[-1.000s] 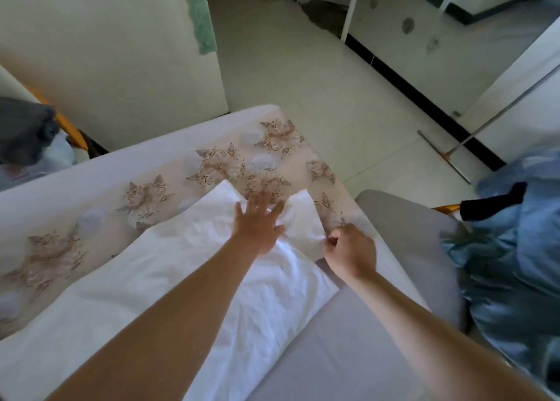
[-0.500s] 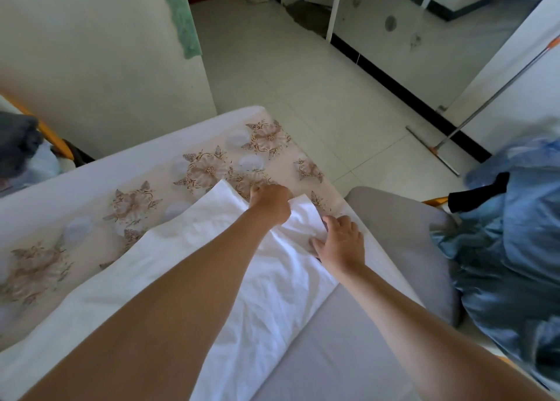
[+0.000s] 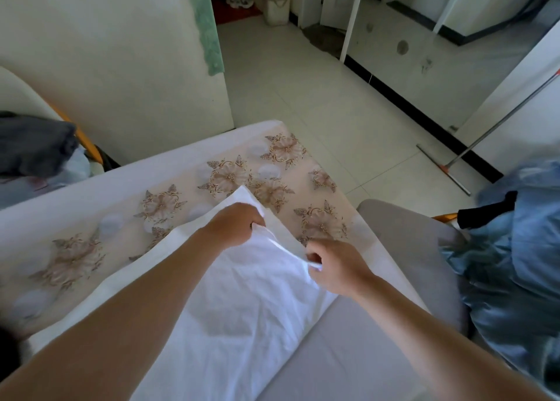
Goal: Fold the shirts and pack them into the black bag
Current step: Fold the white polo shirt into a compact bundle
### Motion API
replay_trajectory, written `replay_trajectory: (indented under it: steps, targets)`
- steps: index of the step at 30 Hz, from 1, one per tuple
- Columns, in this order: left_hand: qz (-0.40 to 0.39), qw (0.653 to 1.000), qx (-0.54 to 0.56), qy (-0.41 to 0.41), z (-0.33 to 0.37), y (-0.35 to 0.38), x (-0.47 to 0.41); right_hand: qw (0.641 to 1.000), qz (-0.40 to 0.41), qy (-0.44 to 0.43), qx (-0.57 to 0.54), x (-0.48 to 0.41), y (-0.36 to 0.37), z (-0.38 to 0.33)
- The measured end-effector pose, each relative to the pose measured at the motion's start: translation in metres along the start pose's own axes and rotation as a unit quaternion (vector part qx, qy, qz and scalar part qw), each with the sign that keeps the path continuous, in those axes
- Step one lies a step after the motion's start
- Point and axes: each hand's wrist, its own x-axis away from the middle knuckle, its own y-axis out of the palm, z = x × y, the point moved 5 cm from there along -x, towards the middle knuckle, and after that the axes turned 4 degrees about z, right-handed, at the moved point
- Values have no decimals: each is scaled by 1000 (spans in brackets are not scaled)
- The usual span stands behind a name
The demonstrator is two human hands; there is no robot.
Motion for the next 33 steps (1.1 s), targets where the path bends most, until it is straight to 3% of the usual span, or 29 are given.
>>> replay_trajectory:
  steps: [2,4,7,9,12,14,19,23,27,30,33]
  targets:
    - [-75,996,-56,-7,-10,13,9,993,-113,11,12,4,17,-6]
    - [-64,995,-80,-18,-7,16,14,987,-147,47,33,6,28,-8]
    - [61,996,-58,-7,11,14,4,995,73,46,47,-2,22,-8]
    - [88,994,-45,56,27,22,-9,984,166,54,22,-4,19,-3]
    - [42,978,-111,171,54,38,-25,988,81,126,24,-8,33,15]
    - [23,964,-184,190,51,44,-36,988,19,154,10,-3,37,22]
    - [11,966,-224,127,18,34,-53,979,75,186,40,-3,31,43]
    - [-10,960,-223,172,22,41,-55,983,103,131,81,-13,35,42]
    - [-20,968,-186,165,20,35,-56,992,32,94,78,-15,35,33]
    - [7,971,-182,152,23,8,-41,988,-37,128,77,-13,25,25]
    - [87,962,-152,208,25,-22,-10,988,-81,129,25,-11,15,0]
